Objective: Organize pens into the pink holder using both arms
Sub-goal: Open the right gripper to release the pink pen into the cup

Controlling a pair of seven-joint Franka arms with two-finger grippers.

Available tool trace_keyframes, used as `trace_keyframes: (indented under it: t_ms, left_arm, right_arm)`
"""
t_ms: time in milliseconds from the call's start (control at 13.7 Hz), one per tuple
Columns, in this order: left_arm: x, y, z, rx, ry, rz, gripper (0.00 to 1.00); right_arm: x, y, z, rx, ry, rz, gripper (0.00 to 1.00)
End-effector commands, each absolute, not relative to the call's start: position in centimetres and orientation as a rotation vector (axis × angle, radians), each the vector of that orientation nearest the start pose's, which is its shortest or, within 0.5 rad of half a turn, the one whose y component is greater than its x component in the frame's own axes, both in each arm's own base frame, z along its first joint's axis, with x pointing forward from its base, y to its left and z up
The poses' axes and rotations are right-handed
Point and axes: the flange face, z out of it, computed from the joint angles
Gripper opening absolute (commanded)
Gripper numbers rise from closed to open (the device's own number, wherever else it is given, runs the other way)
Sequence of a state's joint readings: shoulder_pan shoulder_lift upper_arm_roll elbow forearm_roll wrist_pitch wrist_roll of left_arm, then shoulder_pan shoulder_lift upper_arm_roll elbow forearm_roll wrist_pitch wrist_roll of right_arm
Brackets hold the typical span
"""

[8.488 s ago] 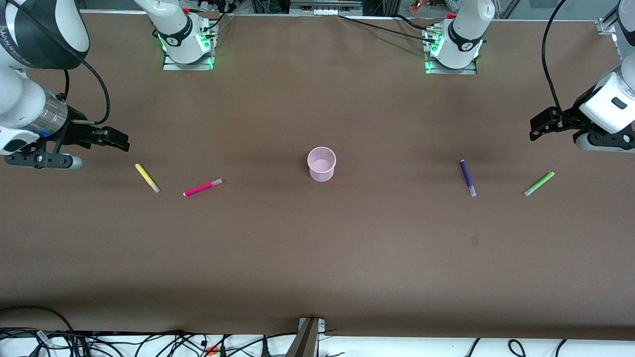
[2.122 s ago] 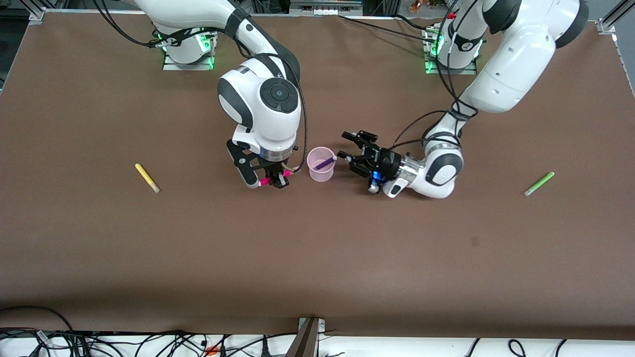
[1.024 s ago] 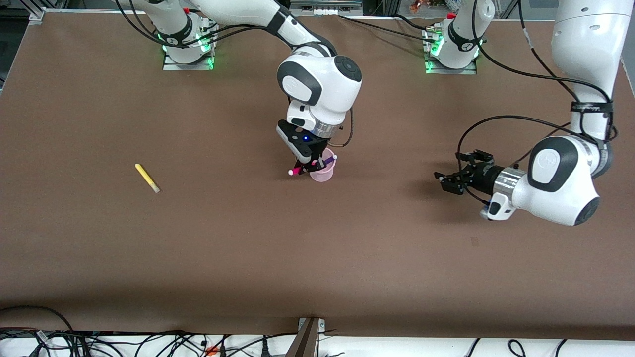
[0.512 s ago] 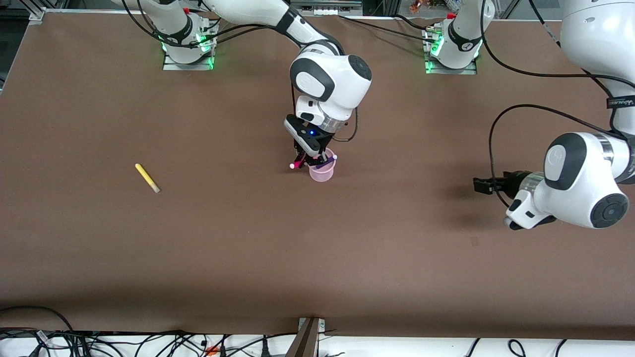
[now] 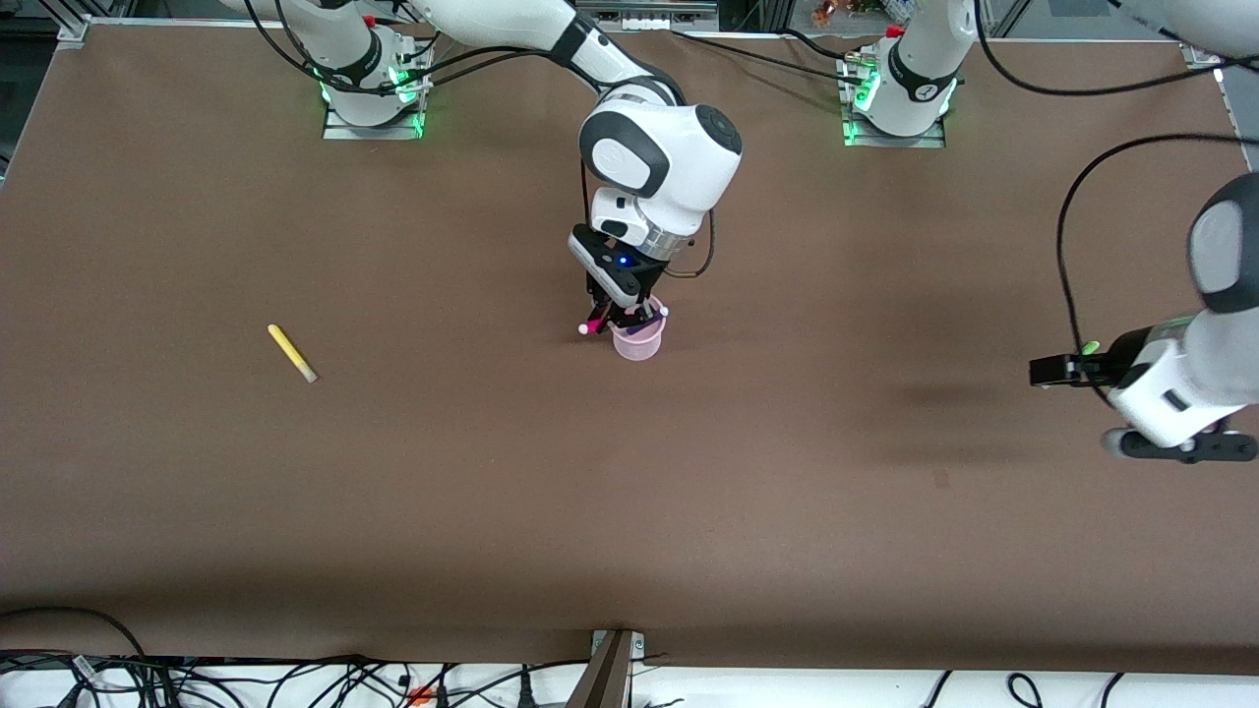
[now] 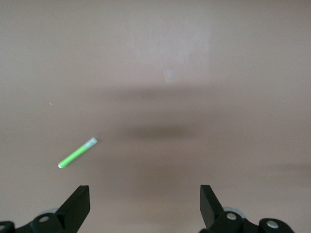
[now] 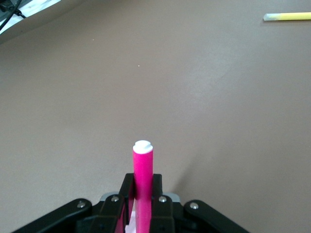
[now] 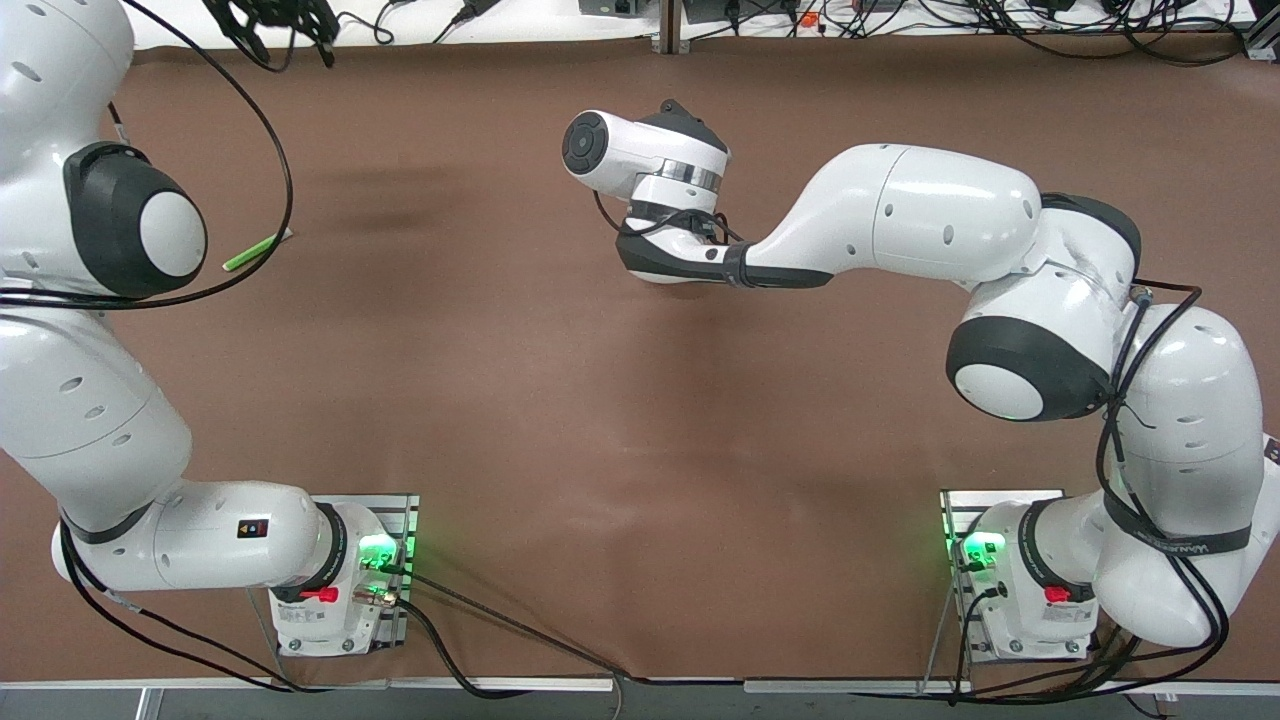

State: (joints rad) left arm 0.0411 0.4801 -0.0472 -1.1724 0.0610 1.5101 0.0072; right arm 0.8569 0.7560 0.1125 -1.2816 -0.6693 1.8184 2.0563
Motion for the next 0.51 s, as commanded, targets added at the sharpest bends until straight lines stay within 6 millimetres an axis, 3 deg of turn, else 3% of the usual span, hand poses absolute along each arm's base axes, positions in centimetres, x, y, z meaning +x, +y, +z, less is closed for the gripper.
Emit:
trace_keyframes:
  t_ms: [0, 220, 293, 366, 439]
  left_arm:
    - [66.8, 1.2, 55.8, -3.071, 0.047, 0.117, 1.0]
    - [63.1, 1.0, 60.6, -3.073, 0.016, 0.01, 1.0]
    - [61.3, 1.1, 61.6, -3.072, 0.023, -0.069, 1.0]
    - [59.5, 1.0, 61.2, -3.085, 0.022, -0.119, 1.0]
    - [57.8, 0.9, 60.0, -3.095, 0.019, -0.182, 1.0]
  right_arm:
    - [46.4, 56.7, 29.5, -2.939, 1.37, -0.963, 0.15]
    - [46.0, 57.0, 29.2, -2.946, 1.357, -0.975, 0.17]
    - [46.0, 57.0, 29.0, -2.949, 1.356, -0.98, 0.36]
    - [46.5, 56.6, 29.1, -2.942, 1.368, -0.994, 0.74]
    - [46.8, 56.4, 29.6, -2.934, 1.371, -1.001, 0.86]
